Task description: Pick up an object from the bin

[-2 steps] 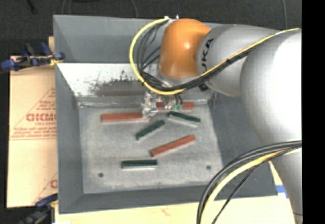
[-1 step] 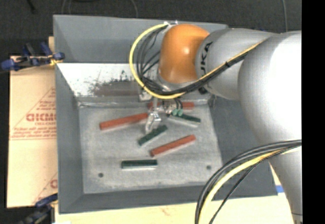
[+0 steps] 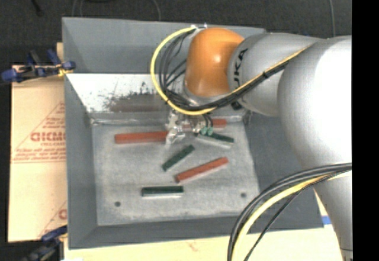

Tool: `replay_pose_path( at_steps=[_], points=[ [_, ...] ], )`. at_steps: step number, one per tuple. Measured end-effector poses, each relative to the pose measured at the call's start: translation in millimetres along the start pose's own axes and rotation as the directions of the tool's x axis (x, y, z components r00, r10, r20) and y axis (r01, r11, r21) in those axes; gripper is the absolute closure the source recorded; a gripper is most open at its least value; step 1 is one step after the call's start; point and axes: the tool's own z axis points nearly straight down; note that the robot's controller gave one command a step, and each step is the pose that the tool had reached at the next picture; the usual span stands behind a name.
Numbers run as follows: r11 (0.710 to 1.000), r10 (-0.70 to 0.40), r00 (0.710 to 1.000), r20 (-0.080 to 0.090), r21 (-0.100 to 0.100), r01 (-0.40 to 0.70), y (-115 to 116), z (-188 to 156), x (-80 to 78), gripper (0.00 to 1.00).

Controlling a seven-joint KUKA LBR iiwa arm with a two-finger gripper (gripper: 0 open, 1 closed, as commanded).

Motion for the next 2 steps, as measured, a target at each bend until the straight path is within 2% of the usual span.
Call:
replay_pose_path(
  at_steps=[1, 2],
  points=[
    [1.000, 0.000, 1.000, 0.000, 0.000, 0.000, 0.0, 0.0, -0.1, 1.00],
    [0.971, -0.240, 0.971, 0.005, 0.002, 0.240, 4.5, -144.4, 39.1, 1.00]
  ],
)
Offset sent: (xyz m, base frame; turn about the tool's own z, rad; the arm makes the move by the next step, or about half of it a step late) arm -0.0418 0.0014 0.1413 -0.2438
